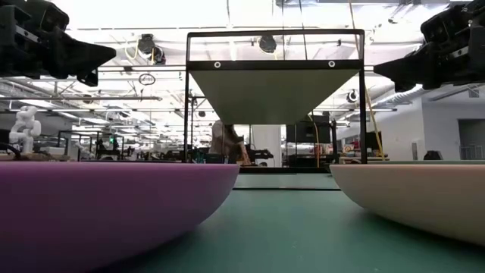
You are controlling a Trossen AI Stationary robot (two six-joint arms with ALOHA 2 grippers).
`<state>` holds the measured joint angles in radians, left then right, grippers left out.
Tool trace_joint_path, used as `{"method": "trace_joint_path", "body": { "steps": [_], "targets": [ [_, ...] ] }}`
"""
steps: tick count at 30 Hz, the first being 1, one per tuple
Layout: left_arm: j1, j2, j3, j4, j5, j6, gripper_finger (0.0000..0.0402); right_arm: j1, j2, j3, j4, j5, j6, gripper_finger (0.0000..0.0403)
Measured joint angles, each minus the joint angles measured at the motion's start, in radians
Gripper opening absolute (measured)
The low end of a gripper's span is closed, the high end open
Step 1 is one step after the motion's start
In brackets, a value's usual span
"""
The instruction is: Place and stack plates onto a shelf
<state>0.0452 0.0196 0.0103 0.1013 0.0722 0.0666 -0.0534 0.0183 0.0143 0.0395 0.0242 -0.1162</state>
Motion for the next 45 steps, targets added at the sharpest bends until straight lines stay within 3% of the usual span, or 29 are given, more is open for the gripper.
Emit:
{"method": "trace_joint_path", "body": {
  "steps": [3,6,10,18,23,30,35,40,45],
  "targets": [
    [0.000,0.000,0.000,0.000,0.000,0.000,0.0001,0.000,0.000,0.000,0.000,0.002,-0.019,0.0000],
    [0.000,0.000,0.000,0.000,0.000,0.000,0.0001,0.000,0.000,0.000,0.001,0.006,-0.161,0.0000],
    [0.000,0.000,0.000,0.000,0.000,0.000,0.0001,0.000,0.000,0.000,0.021,0.097,-0.287,0.0000],
    [0.000,0.000,0.000,0.000,0.000,0.000,0.0001,0.000,0.000,0.000,0.022,0.107,-0.288,0.0000],
    [0.000,0.000,0.000,0.000,0.000,0.000,0.0001,0.000,0.000,0.000,0.022,0.106,-0.159,0.0000],
    [0.000,0.000,0.000,0.000,0.000,0.000,0.0001,0.000,0.000,0.000,0.023,0.106,0.185,0.0000],
    [0.000,0.000,0.000,0.000,0.000,0.000,0.0001,0.000,0.000,0.000,0.022,0.098,0.201,0.0000],
    [0.000,0.000,0.000,0.000,0.000,0.000,0.0001,0.001,0.005,0.019,0.039,-0.007,0.200,0.0000],
    [0.000,0.000,0.000,0.000,0.000,0.000,0.0001,0.001,0.064,0.093,0.007,-0.026,0.235,0.0000]
  ]
}}
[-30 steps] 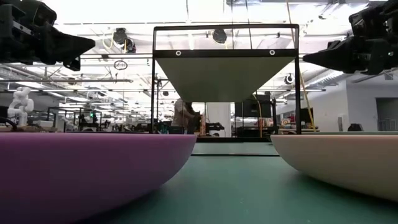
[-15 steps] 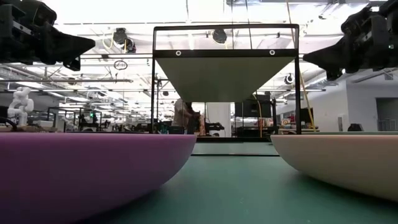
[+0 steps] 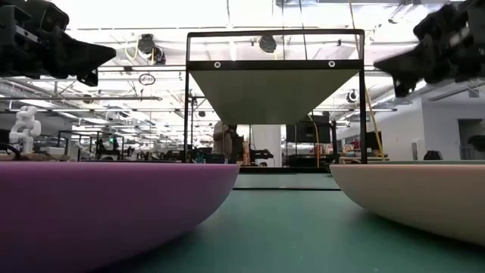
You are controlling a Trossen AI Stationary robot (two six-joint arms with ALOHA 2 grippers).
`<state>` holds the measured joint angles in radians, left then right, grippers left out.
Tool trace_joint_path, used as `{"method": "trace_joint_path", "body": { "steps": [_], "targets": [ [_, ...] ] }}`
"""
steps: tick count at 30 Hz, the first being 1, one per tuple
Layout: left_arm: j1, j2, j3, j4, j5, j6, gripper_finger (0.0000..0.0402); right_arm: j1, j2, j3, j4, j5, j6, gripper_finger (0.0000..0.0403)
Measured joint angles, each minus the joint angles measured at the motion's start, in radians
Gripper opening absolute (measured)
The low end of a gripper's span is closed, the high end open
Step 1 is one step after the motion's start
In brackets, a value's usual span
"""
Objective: Place and stack plates onto a shelf
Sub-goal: Put the top right black plate on the shelf
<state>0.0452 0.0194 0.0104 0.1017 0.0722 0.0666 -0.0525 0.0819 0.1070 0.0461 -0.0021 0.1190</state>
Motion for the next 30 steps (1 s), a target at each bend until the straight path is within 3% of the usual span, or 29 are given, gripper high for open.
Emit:
{"method": "trace_joint_path", "body": {
  "steps": [8,20,25,30],
  "targets": [
    [0.000,0.000,0.000,0.000,0.000,0.000,0.0001,0.000,0.181,0.207,-0.034,0.001,-0.001,0.0000],
    [0.000,0.000,0.000,0.000,0.000,0.000,0.0001,0.000,0.452,0.593,-0.255,0.004,-0.007,0.0000],
    [0.000,0.000,0.000,0.000,0.000,0.000,0.0001,0.000,0.514,0.698,-0.323,0.005,-0.007,0.0000],
    [0.000,0.000,0.000,0.000,0.000,0.000,0.0001,0.000,0.540,0.718,-0.345,0.005,-0.077,0.0000]
  ]
}}
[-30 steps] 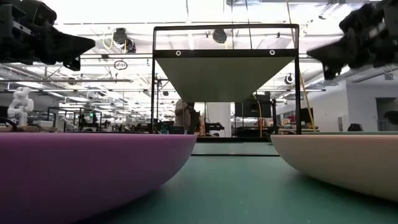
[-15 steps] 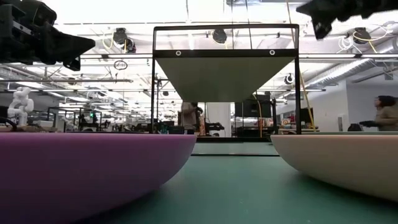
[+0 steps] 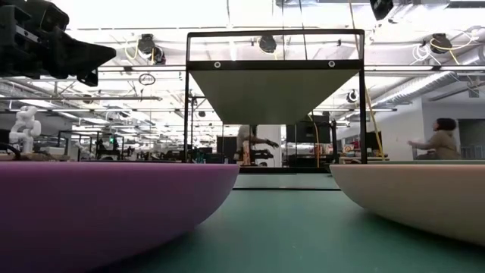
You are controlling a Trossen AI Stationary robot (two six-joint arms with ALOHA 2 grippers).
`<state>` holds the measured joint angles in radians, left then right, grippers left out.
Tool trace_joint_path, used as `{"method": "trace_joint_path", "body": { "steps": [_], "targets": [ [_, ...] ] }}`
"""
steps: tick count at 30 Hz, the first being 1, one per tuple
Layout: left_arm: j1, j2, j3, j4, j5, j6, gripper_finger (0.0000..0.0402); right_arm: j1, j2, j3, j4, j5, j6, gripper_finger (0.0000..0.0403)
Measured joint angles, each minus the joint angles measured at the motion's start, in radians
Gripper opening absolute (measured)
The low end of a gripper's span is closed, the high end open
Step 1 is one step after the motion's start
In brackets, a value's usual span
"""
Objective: Place and stack plates onto a shelf
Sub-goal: Put the top right black plate on the shelf
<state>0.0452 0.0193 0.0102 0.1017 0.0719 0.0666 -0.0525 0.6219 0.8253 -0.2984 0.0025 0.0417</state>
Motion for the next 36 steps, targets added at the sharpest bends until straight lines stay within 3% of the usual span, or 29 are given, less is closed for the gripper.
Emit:
{"method": "trace_joint_path", "body": {
  "steps": [8,14,23,29,32,36],
  "targets": [
    [0.000,0.000,0.000,0.000,0.000,0.000,0.0001,-0.001,0.003,-0.072,0.042,0.047,-0.264,0.0000],
    [0.000,0.000,0.000,-0.027,-0.001,0.055,0.0001,-0.001,0.004,-0.138,0.067,0.053,-0.293,0.0000],
    [0.000,0.009,0.016,0.004,-0.035,-0.115,0.0001,-0.001,-0.001,-0.175,0.176,0.055,-0.214,0.0000],
    [0.000,0.123,0.174,-0.011,-0.082,-0.129,0.0001,0.004,-0.009,-0.175,0.177,0.049,-0.097,0.0000],
    [0.000,0.220,0.312,-0.046,-0.082,-0.140,0.0001,0.009,-0.008,-0.175,0.176,0.050,-0.045,0.0000],
    [0.000,0.382,0.541,-0.176,-0.081,-0.123,0.0001,0.008,-0.007,-0.175,0.175,0.049,-0.092,0.0000]
  ]
}}
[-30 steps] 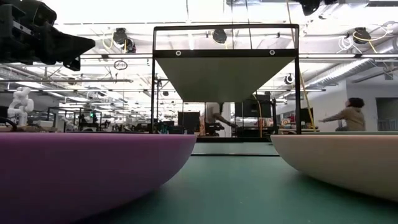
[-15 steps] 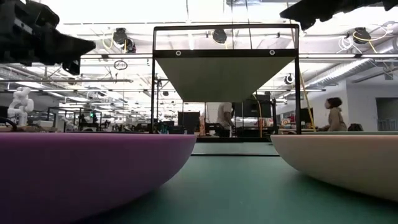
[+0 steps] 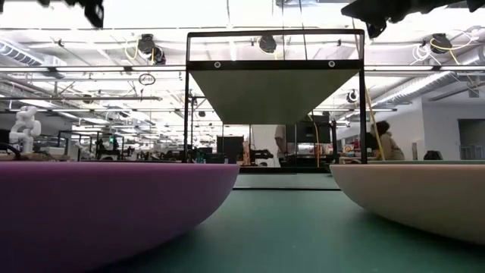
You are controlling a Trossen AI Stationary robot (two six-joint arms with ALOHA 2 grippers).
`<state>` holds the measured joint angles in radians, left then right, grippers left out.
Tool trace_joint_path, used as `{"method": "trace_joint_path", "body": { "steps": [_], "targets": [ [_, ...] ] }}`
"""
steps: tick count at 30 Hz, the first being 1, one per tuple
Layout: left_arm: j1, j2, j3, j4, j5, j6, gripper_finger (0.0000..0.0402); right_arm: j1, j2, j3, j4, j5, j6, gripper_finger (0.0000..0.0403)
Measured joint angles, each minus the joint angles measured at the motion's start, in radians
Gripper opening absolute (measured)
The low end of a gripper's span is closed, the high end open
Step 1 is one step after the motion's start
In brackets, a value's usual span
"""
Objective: Place and stack plates onto a shelf
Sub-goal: Put the top right black plate on the shelf
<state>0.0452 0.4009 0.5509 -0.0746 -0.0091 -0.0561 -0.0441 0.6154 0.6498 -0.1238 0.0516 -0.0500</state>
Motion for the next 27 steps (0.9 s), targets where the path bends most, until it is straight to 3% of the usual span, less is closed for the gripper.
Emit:
{"method": "trace_joint_path", "body": {
  "steps": [5,12,17,27],
  "targets": [
    [0.000,0.160,0.223,-0.099,0.001,0.062,0.0001,0.000,0.002,0.000,0.000,0.022,-0.038,0.0000],
    [-0.005,0.306,0.386,-0.110,0.025,0.054,0.0001,0.000,0.017,0.000,0.039,0.151,0.040,0.0000],
    [-0.033,0.375,0.437,-0.110,0.043,0.106,0.0001,0.000,0.040,0.001,0.172,0.188,0.068,0.0000],
    [-0.086,0.480,0.442,-0.117,-0.041,0.026,0.0001,0.000,0.107,0.135,0.118,0.188,0.169,0.0000]
  ]
}}
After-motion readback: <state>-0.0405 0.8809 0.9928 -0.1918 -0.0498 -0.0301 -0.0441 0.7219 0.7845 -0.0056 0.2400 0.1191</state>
